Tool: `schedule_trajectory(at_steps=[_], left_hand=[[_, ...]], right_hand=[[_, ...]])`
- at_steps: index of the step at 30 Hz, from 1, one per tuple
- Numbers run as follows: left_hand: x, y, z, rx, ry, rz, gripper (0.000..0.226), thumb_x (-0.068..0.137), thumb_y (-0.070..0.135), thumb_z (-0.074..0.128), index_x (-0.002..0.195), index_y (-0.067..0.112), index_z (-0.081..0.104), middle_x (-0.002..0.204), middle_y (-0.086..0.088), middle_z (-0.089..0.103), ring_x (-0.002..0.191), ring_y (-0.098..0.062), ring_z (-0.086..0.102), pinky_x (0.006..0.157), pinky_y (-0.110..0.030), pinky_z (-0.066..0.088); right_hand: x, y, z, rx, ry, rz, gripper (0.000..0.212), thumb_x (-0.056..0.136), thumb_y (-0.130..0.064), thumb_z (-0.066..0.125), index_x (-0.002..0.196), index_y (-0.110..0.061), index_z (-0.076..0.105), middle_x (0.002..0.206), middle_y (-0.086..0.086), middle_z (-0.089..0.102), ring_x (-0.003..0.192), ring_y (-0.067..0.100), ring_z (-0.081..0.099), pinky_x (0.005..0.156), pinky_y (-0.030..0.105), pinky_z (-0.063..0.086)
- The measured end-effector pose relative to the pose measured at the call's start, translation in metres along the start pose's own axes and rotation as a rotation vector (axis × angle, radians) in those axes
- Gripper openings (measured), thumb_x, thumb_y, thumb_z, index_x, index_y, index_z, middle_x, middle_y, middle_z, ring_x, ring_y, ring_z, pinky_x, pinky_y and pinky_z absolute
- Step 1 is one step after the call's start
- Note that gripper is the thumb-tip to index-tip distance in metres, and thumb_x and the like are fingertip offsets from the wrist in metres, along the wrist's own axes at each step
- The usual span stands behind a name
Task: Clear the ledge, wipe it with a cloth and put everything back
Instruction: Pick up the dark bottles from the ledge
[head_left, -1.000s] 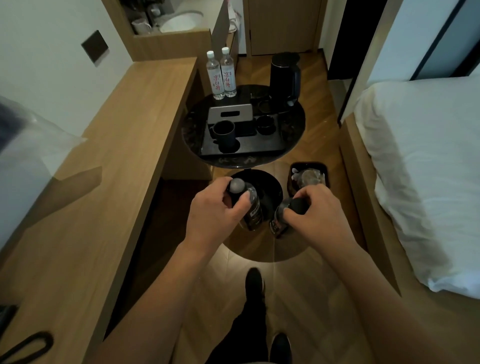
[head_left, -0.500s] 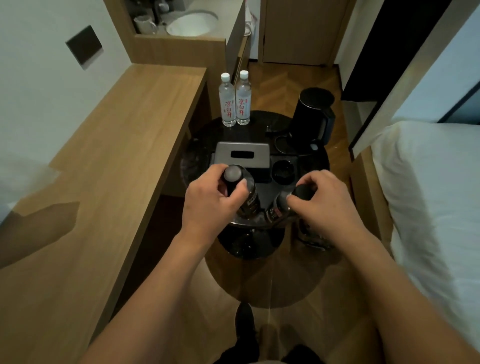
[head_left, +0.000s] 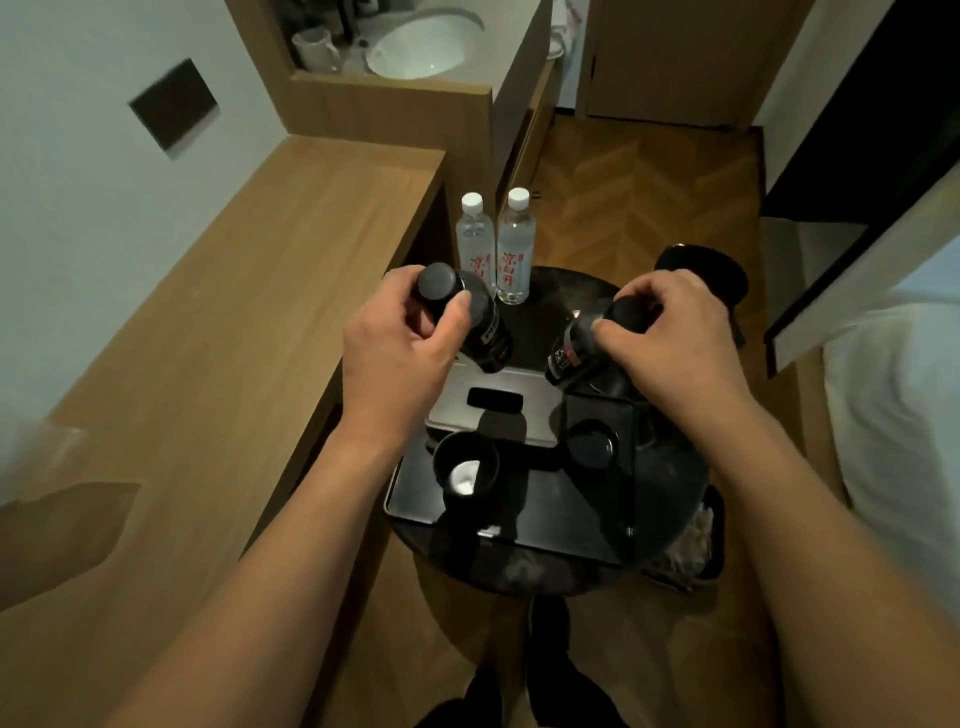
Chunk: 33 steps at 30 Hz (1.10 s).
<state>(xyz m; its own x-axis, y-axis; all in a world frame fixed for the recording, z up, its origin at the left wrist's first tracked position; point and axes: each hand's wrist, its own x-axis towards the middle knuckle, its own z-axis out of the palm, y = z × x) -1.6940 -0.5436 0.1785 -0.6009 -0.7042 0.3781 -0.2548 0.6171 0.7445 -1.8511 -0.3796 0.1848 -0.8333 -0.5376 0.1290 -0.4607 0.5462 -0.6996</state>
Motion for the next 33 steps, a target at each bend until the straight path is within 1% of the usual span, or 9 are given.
schedule_trajectory(at_steps=[2,6,9,13,16,20,24,28,33], left_hand=[[0.026,-0.004,0.016,0.032,0.018,-0.006,0.019,0.095,0.033,0.068,0.106,0.017,0.066,0.068,0.01,0.051,0.062,-0.002,0.047,0.057,-0.011,0.035],[0.064,-0.025,0.049,0.05,0.029,-0.075,0.02,0.094,0.034,0.068,0.106,0.018,0.067,0.072,0.003,0.058,0.065,-0.005,0.05,0.058,-0.014,0.038],[0.085,-0.051,0.073,0.07,0.001,-0.148,0.02,0.094,0.034,0.07,0.106,0.019,0.066,0.066,0.009,0.051,0.06,0.0,0.048,0.056,-0.011,0.036],[0.109,-0.093,0.104,0.094,-0.058,-0.208,0.024,0.093,0.038,0.069,0.112,0.023,0.065,0.064,0.011,0.051,0.057,0.0,0.048,0.055,-0.011,0.033],[0.118,-0.12,0.122,0.095,-0.1,-0.242,0.024,0.093,0.037,0.069,0.112,0.023,0.065,0.066,0.011,0.052,0.059,0.002,0.05,0.055,-0.009,0.034],[0.129,-0.143,0.139,0.116,-0.121,-0.257,0.025,0.093,0.035,0.07,0.113,0.022,0.067,0.067,0.01,0.055,0.063,0.003,0.053,0.057,-0.009,0.038],[0.137,-0.158,0.149,0.132,-0.132,-0.259,0.029,0.092,0.036,0.07,0.116,0.019,0.067,0.075,0.006,0.063,0.073,-0.003,0.058,0.06,-0.009,0.04],[0.143,-0.169,0.152,0.12,-0.133,-0.292,0.027,0.092,0.036,0.07,0.114,0.02,0.067,0.068,0.009,0.057,0.062,0.0,0.052,0.057,-0.01,0.034],[0.15,-0.181,0.154,0.108,-0.13,-0.316,0.027,0.092,0.035,0.07,0.114,0.02,0.067,0.067,0.01,0.054,0.061,0.0,0.051,0.059,-0.01,0.035]], right_hand=[[0.035,0.006,0.009,0.003,-0.036,-0.017,0.021,0.081,-0.026,0.074,0.097,-0.024,0.061,0.103,-0.005,0.05,0.091,0.009,0.048,0.068,0.012,0.034],[0.094,0.017,0.04,-0.021,-0.126,-0.035,0.022,0.08,-0.024,0.074,0.099,-0.02,0.064,0.103,-0.004,0.049,0.092,0.012,0.049,0.079,0.022,0.037],[0.127,0.025,0.071,-0.045,-0.197,-0.032,0.023,0.08,-0.024,0.074,0.1,-0.019,0.065,0.104,-0.003,0.049,0.094,0.013,0.048,0.083,0.027,0.04],[0.161,0.037,0.113,-0.061,-0.26,-0.027,0.025,0.082,-0.025,0.072,0.105,-0.02,0.065,0.105,-0.004,0.048,0.095,0.013,0.047,0.085,0.025,0.038],[0.176,0.044,0.142,-0.076,-0.304,-0.032,0.029,0.082,-0.027,0.073,0.108,-0.019,0.065,0.111,-0.001,0.05,0.1,0.016,0.052,0.088,0.025,0.04],[0.189,0.05,0.168,-0.101,-0.345,-0.032,0.031,0.084,-0.025,0.071,0.112,-0.018,0.065,0.118,0.002,0.052,0.108,0.02,0.055,0.089,0.024,0.039],[0.2,0.05,0.186,-0.096,-0.361,-0.047,0.034,0.084,-0.025,0.072,0.116,-0.018,0.065,0.121,0.002,0.052,0.114,0.02,0.053,0.095,0.027,0.04],[0.207,0.05,0.199,-0.098,-0.373,-0.053,0.034,0.084,-0.023,0.072,0.117,-0.017,0.064,0.121,0.002,0.052,0.115,0.021,0.052,0.098,0.031,0.041],[0.211,0.048,0.212,-0.087,-0.364,-0.071,0.035,0.085,-0.022,0.071,0.119,-0.016,0.064,0.119,0.002,0.052,0.115,0.021,0.052,0.099,0.032,0.042]])
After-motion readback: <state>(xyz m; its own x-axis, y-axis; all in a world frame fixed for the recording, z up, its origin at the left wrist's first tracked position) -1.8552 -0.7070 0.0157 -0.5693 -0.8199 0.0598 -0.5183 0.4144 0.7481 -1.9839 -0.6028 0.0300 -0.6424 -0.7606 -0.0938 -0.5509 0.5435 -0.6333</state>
